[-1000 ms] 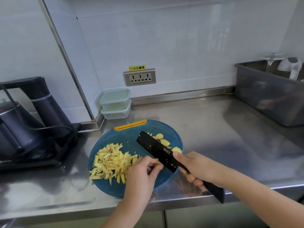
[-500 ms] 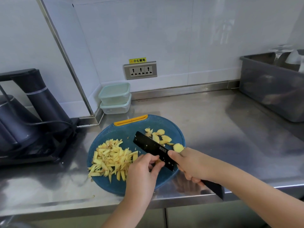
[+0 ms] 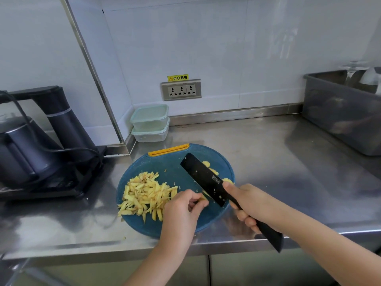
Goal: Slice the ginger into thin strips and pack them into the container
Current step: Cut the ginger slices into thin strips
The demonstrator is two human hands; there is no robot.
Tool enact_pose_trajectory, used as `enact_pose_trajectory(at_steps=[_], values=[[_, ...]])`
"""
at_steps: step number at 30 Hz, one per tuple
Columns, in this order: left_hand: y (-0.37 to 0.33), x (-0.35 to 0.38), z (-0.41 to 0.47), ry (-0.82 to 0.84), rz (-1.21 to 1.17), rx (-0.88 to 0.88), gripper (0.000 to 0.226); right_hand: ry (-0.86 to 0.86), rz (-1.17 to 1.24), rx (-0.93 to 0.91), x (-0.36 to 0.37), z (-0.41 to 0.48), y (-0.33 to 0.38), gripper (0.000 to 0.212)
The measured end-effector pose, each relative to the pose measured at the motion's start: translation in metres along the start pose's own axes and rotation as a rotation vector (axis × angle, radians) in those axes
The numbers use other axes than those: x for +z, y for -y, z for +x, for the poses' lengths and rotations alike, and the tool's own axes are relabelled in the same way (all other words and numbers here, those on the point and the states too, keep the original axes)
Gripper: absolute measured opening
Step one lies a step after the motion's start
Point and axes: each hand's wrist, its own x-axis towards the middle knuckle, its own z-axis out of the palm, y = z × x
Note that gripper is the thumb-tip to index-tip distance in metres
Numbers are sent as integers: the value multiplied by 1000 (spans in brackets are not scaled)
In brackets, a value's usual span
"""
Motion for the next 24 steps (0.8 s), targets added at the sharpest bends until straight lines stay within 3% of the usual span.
enact_pose_trajectory(at_steps=[6, 18, 21, 24], values=[[1, 1, 0, -1, 0, -4, 8, 69, -41, -56, -6, -9, -2, 50], [2, 0, 0, 13, 22, 12, 11, 86, -59, 13, -1, -8, -1, 48], [2, 1, 0, 7, 19, 2, 11, 68, -187, 22, 10, -6, 10, 39], [2, 2, -1, -13, 28, 9, 11, 8, -272, 60, 17, 0, 17, 51]])
